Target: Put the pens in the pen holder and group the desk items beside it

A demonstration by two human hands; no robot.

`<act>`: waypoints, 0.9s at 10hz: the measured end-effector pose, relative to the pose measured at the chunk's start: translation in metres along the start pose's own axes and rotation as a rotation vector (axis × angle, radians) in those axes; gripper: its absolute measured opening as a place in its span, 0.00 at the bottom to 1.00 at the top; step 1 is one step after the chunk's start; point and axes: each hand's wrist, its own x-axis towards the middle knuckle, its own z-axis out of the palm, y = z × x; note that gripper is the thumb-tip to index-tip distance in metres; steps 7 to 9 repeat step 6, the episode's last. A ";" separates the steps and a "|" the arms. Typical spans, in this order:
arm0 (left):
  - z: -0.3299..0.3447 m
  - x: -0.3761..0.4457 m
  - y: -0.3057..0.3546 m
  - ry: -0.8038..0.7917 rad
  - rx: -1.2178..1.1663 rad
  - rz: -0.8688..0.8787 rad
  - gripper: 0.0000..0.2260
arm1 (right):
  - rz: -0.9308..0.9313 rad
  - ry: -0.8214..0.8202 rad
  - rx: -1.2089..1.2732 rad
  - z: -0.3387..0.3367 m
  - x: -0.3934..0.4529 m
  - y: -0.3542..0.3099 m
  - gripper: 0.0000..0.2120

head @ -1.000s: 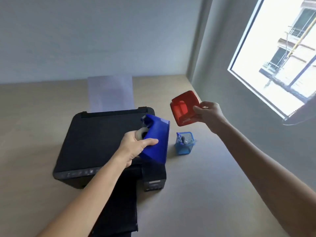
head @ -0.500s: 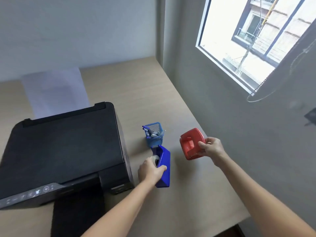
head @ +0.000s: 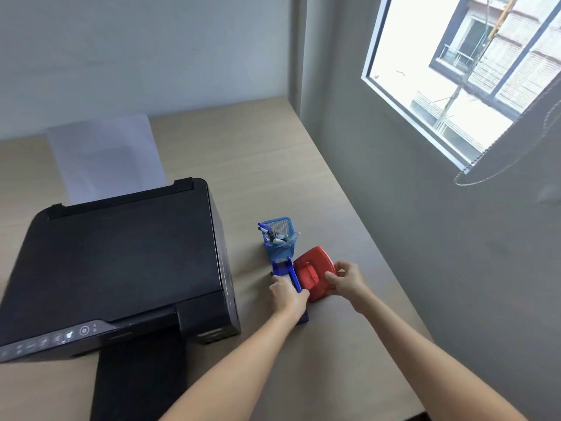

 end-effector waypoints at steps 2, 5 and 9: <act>0.000 0.004 -0.001 -0.040 0.020 0.006 0.31 | 0.004 -0.028 0.030 0.000 -0.006 -0.003 0.06; -0.037 -0.028 -0.024 -0.182 0.057 0.202 0.34 | 0.021 -0.066 -0.007 -0.002 -0.024 0.003 0.08; -0.067 -0.059 -0.059 -0.275 0.071 0.340 0.29 | -0.057 0.100 -0.075 -0.013 -0.033 -0.005 0.16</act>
